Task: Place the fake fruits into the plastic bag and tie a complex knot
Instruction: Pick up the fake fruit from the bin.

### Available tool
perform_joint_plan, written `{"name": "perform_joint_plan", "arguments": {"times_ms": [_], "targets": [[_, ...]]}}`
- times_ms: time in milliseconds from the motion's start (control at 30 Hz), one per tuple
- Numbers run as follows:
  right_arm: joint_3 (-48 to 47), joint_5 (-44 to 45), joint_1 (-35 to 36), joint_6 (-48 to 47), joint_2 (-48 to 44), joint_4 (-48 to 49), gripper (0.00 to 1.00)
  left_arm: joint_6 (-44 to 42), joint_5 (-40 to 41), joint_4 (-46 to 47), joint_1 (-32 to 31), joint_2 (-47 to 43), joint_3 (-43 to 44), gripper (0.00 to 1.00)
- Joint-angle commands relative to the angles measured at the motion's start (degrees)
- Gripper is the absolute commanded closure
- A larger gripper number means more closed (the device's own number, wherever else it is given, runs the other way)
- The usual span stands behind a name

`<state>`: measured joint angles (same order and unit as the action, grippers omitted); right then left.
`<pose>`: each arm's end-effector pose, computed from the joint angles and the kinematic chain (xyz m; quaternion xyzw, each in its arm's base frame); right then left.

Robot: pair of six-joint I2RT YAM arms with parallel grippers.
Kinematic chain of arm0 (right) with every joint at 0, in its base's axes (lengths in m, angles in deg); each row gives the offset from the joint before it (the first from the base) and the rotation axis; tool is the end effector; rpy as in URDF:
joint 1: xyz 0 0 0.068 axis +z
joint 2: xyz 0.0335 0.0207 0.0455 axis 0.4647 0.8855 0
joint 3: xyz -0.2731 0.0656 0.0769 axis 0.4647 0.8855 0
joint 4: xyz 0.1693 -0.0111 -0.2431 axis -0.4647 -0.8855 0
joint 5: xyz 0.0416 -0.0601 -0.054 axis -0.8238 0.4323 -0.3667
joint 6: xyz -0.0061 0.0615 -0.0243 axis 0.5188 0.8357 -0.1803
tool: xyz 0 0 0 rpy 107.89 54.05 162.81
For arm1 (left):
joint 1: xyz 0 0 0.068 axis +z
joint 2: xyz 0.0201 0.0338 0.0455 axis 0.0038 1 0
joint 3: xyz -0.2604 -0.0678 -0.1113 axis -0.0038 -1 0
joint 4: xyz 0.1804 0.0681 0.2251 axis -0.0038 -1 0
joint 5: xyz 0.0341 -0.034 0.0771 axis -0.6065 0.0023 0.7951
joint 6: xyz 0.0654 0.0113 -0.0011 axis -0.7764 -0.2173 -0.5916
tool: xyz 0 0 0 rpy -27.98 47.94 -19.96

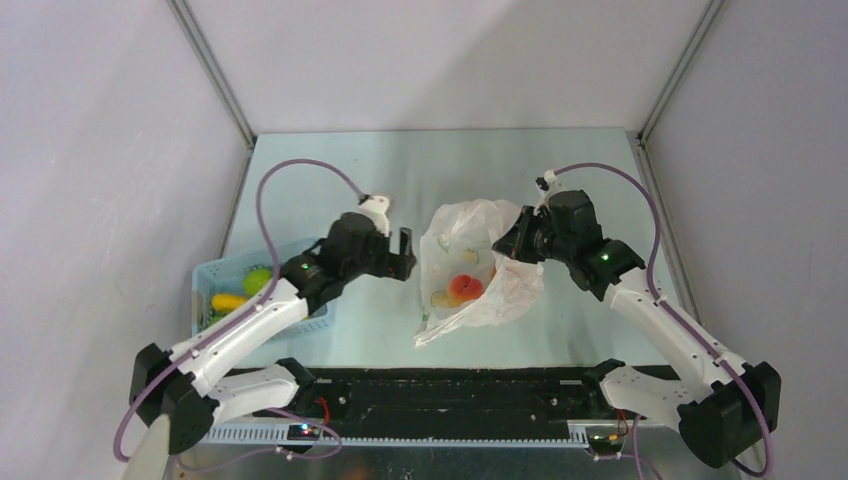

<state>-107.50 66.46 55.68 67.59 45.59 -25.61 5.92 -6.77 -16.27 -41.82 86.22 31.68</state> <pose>0.2401 0.1405 0.3173 -0.0057 0.8719 0.3285 0.3631 0.2153 -0.1868 0.2800 0.1491 0.8672 -0.2020 0.4300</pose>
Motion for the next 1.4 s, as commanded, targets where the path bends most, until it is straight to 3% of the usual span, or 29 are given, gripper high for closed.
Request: {"name": "perform_joint_plan", "arguments": {"times_ms": [0, 300, 567, 633, 900, 1367], "targets": [[0.0, 1.2, -0.1, -0.4, -1.4, 0.6, 1.00, -3.5, 1.3, -9.4, 9.1, -5.2, 1.3, 0.03], [0.8, 0.8, -0.2, -0.4, -1.3, 1.6, 1.00, -0.3, 8.7, -19.3, 24.7, -7.5, 3.2, 0.01], [0.8, 1.1, -0.3, -0.3, -1.7, 1.9, 1.00, 1.3, 10.8, -21.3, 48.5, -8.9, -0.1, 0.01], [0.8, 0.7, -0.3, -0.3, -1.7, 2.4, 1.00, 1.4, 9.7, -20.4, 51.1, -9.1, -1.7, 0.01], [0.8, -1.0, -1.1, -0.7, -0.5, 3.4, 1.00, 1.0, 7.0, -18.6, 54.3, -3.9, -4.1, 0.02], [1.4, -2.4, -1.8, -0.1, 0.2, 5.6, 1.00, 0.1, 4.4, -19.4, 53.8, 1.3, -4.9, 0.05]]}}
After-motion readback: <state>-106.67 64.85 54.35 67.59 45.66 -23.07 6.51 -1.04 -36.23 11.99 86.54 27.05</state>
